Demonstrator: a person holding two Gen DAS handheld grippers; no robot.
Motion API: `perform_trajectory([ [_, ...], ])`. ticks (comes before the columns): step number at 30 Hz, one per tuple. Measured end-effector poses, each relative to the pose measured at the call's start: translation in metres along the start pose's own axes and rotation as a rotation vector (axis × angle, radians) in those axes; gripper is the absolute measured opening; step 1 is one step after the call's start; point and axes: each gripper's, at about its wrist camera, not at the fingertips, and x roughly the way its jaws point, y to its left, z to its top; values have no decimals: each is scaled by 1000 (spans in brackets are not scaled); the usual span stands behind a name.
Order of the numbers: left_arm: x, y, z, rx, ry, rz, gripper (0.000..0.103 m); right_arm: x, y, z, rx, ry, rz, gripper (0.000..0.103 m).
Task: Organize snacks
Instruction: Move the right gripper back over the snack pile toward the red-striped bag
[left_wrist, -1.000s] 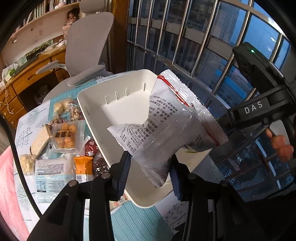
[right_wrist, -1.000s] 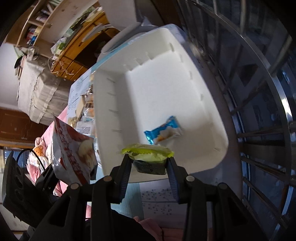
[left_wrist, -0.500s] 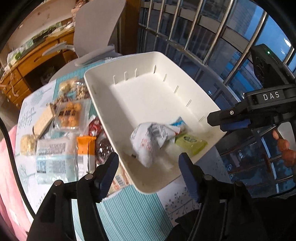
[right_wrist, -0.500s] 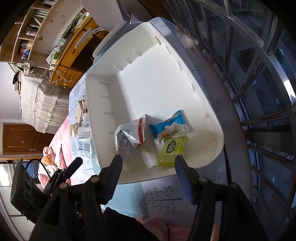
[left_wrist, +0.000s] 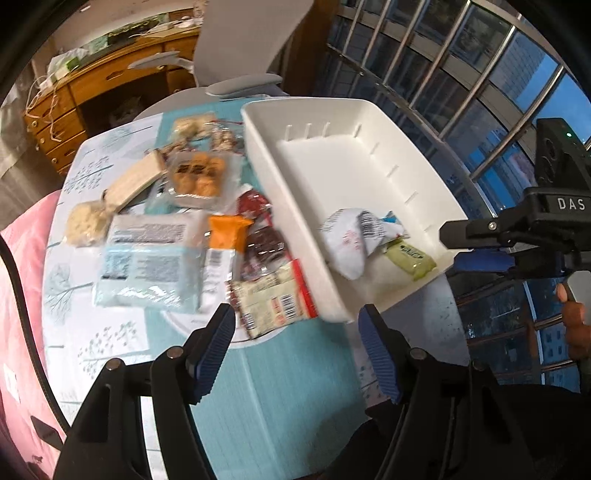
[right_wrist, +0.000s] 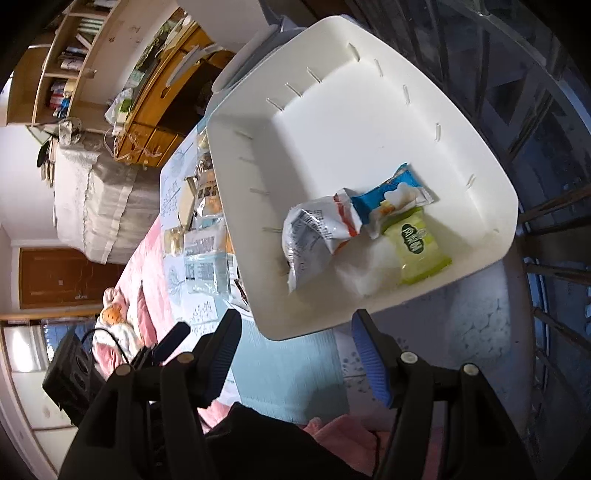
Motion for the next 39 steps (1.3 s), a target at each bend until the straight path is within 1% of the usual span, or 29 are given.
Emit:
perform_trajectory([
  [3,-7,14,-5,12,6,-6,68,2,12,-11,24,-38,-9,62],
  [8,-21,44,-9,65,19,-11,68,8,32,-30,87,-107,-18,62],
  [10,-24,55,-9,82,24,2,68,11,41,-38,107,-138,-22,62],
  [16,-32,95,-11,168,55,-3,68,28,69,-63,182,-201,-22,62],
  [21,-31,126,-8,272,83,-10,69,42,80,-84,308,-291,-13,62],
  [23,-28,138,-6,322,100,-19,71,49,83,-91,360,-327,-8,62],
  [27,-18,153,-1,414,136,-31,72,62,87,-102,468,-389,-5,62],
  [31,-7,164,7,484,176,-62,79,75,87,-107,563,-412,-22,62],
  [33,-1,166,13,530,196,-83,83,82,84,-110,618,-417,-22,63],
  [35,6,166,19,569,212,-96,87,89,81,-109,674,-411,-18,67],
  [37,13,164,26,598,226,-105,89,95,80,-107,697,-405,-25,74],
  [39,22,162,32,627,248,-116,91,102,79,-103,715,-393,-33,76],
])
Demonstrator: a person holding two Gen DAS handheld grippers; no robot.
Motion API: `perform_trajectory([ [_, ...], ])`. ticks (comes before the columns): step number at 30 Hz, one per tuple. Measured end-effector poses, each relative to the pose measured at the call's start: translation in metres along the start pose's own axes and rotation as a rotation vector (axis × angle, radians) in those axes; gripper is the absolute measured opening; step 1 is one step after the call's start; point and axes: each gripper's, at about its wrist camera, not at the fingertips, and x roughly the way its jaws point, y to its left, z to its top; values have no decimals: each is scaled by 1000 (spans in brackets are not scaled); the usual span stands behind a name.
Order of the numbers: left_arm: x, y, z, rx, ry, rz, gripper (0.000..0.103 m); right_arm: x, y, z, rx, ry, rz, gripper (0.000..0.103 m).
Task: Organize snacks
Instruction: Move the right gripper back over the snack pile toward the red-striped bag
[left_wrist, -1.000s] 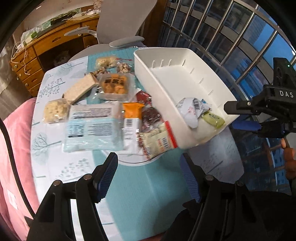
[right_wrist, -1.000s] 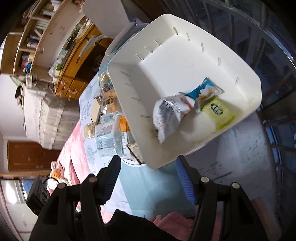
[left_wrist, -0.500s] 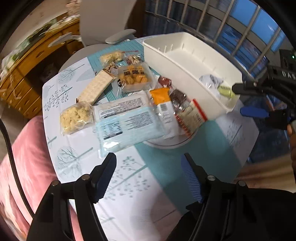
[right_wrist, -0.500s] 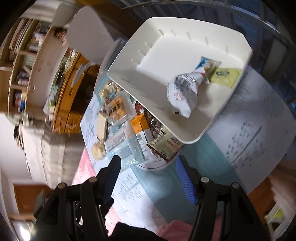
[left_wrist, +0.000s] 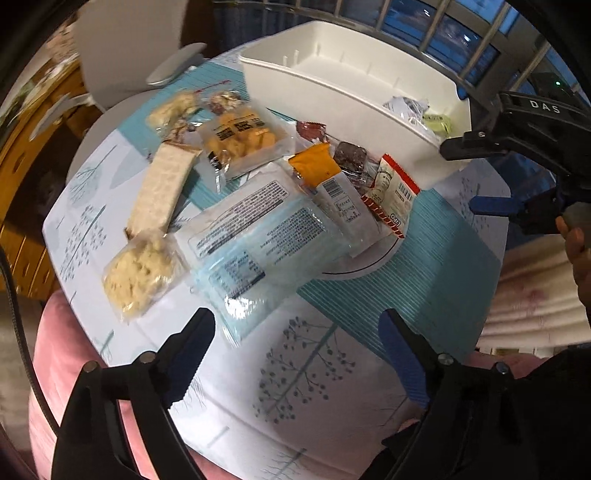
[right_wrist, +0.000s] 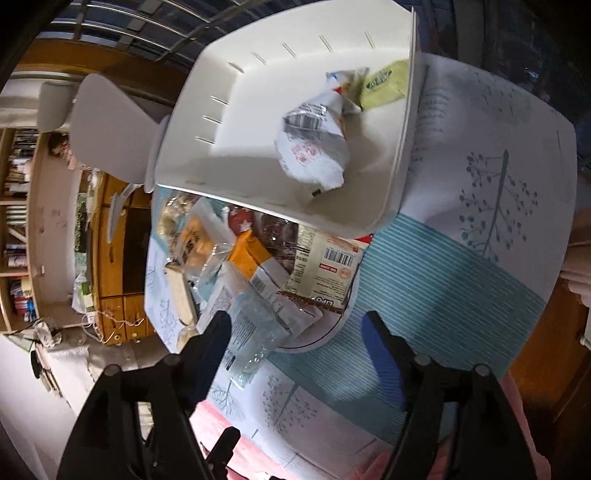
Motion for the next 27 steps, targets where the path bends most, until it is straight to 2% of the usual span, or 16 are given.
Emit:
perform_trajectory([
  [9,41,9,43,141,110,-1,98,36,0,6,82,16,-13,76],
  [15,70,10,63,214,186,-3,101,53,4,8,88,28,-39,76],
  [27,111,10,80,267,276,28,102,76,7,20,75,66,-94,76],
])
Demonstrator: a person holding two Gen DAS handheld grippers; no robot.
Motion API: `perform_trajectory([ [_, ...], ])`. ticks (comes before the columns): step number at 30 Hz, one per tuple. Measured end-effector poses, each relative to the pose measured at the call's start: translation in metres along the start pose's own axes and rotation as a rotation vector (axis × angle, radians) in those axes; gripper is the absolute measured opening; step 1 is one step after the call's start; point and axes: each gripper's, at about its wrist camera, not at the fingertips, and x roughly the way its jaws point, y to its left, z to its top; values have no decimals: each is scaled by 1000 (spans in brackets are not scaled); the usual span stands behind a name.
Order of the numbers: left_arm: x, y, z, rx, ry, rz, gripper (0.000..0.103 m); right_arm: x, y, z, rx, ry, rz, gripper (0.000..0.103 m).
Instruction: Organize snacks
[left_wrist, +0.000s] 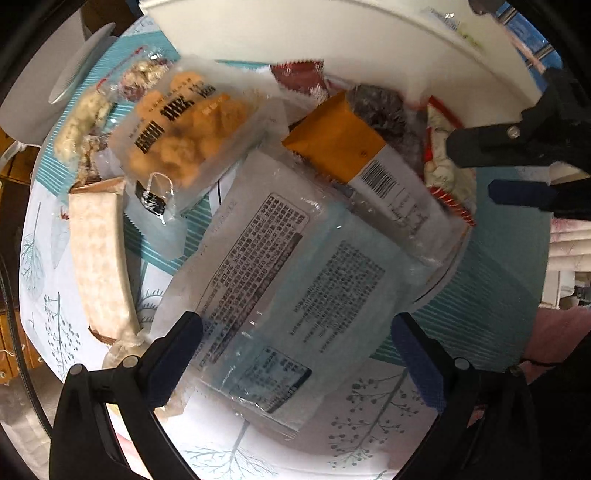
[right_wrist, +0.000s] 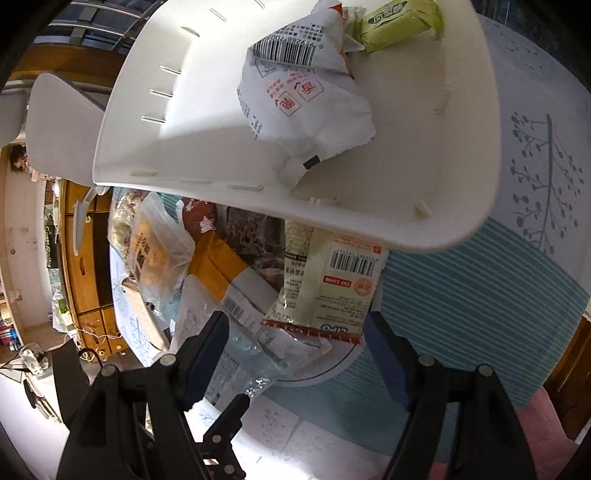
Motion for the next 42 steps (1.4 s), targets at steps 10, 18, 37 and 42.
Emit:
perform_trajectory([
  [10,16,5,31,15,-16,-45,103,8,0,8,19,1,-73,76],
  [18,24,16,47,17,-66,-127,103,17,-6,14,39,11,-122,76],
  [37,31,-24,50,113,-182,-24,103,33,20,16,-41,22,-331,53],
  [42,34,-43,39,82,-205,10,99,36,21,11,-40,28,-314,49],
])
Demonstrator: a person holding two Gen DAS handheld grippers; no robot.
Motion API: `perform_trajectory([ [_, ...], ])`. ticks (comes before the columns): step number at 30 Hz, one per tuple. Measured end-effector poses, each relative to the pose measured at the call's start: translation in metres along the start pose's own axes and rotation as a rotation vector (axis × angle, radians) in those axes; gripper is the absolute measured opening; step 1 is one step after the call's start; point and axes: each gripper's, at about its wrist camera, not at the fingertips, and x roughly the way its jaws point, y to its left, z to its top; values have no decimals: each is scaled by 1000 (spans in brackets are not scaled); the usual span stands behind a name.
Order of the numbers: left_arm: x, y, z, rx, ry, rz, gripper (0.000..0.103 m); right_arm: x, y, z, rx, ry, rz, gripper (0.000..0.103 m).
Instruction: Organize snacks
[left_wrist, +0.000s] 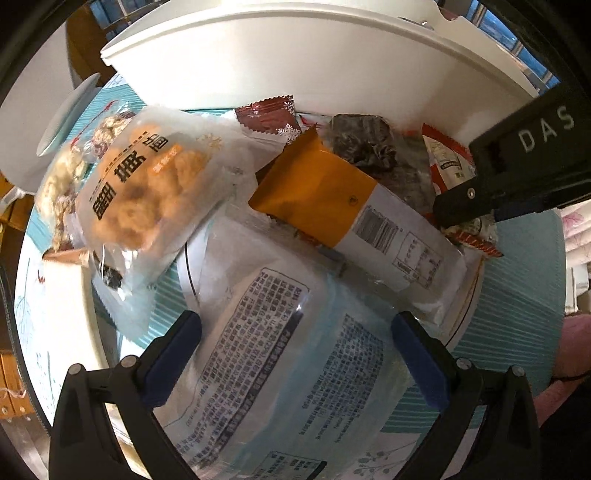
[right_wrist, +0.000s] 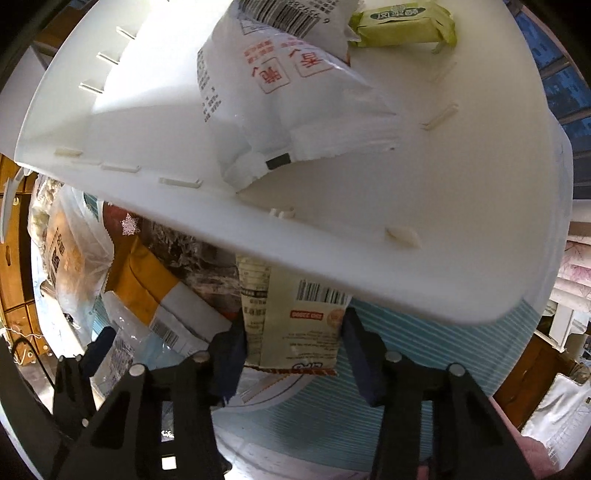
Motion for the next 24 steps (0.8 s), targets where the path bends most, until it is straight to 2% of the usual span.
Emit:
perform_trajectory([
  [5,-7,-9,-10,-28,-16,15,82,-2,-1,-2,-13,-2,34,48],
  [11,-11,-18,-21,-81,-33,36,73,0,-6,-13,-53,5,47,46],
  [16,-23,-15,-39,-178,-46,48,64,-1,-14,-27,-80,-1,58,46],
  [24,-35,-18,-74,-277,-55,69,57,2,-27,-52,-110,-28,88,46],
])
